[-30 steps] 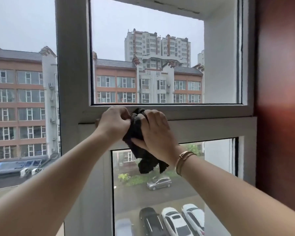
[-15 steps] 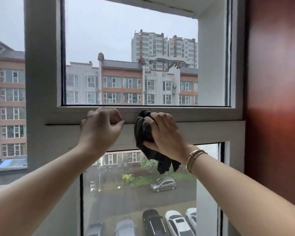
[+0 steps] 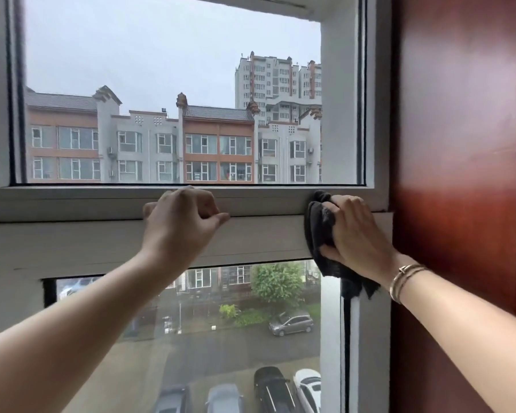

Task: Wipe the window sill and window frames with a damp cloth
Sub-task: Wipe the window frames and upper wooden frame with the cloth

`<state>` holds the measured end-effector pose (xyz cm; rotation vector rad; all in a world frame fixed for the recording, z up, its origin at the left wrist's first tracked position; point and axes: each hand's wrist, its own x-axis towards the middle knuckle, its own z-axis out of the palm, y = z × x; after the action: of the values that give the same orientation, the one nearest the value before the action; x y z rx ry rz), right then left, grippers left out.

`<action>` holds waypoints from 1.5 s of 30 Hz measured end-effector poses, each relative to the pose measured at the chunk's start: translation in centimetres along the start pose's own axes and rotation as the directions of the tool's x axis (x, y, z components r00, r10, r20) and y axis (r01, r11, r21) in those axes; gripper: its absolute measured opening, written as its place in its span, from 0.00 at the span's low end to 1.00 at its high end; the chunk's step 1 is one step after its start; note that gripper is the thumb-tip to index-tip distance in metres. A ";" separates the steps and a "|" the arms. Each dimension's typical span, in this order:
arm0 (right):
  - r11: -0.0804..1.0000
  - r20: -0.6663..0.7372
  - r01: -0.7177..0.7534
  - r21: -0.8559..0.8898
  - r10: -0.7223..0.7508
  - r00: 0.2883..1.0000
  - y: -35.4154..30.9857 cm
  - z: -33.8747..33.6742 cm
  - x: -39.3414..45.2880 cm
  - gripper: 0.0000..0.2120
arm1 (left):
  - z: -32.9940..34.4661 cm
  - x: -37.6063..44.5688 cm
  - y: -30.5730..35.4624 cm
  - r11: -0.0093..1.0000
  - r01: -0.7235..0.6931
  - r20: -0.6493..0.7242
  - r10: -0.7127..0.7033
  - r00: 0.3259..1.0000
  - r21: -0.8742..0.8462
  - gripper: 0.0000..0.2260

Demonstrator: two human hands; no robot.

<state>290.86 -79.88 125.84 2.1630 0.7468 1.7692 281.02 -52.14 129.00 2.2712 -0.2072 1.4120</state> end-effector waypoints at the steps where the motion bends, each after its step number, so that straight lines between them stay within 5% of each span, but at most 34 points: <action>1: 1.000 -0.026 0.014 0.011 -0.014 1.000 -0.9 -0.1 0.6 0.32 | 0.2 0.0 0.4 1.000 -0.001 0.002 0.001 1.000 -0.005 0.09; 5: 0.995 -0.131 0.069 0.074 -0.059 0.990 -5.4 -0.1 3.5 0.29 | 1.7 0.2 3.1 0.999 -0.029 0.035 0.030 0.999 -0.020 0.07; 9: 0.999 -0.070 0.020 0.045 -0.017 0.997 -4.2 -0.5 2.3 0.28 | 3.2 0.9 4.9 0.999 -0.042 0.062 0.043 0.997 -0.025 0.06; 16: 0.914 0.155 -0.387 -0.120 0.402 0.902 2.0 -0.6 -3.0 0.28 | 4.9 0.8 6.9 0.994 -0.039 0.108 0.050 0.993 -0.101 0.06; 21: 0.841 0.143 -0.506 -0.191 0.534 0.833 1.5 -0.8 -3.2 0.25 | 5.5 1.8 7.2 0.997 -0.008 0.182 0.023 0.983 -0.079 0.07; 31: 0.758 0.076 -0.551 -0.349 0.609 0.789 1.9 -1.9 -1.6 0.10 | 5.1 3.3 7.4 0.998 0.056 0.325 -0.058 0.944 0.017 0.08; 38: 0.769 0.078 -0.495 -0.403 0.568 0.819 5.1 -2.5 3.1 0.17 | 4.9 3.8 7.3 0.998 0.030 0.358 -0.049 0.932 0.057 0.08; 41: 0.787 0.023 -0.487 -0.379 0.534 0.845 4.9 -2.5 2.8 0.14 | 5.0 4.0 7.0 0.999 0.030 0.338 -0.043 0.940 0.043 0.08; 45: 0.786 0.176 -0.581 -0.212 0.615 0.768 3.8 -3.7 1.7 0.10 | 5.0 3.8 6.8 1.000 0.019 0.321 -0.019 0.947 0.004 0.08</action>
<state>288.37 -82.59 130.03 2.6280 -0.1737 1.6858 284.45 -60.01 132.49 2.4864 -0.2854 1.0238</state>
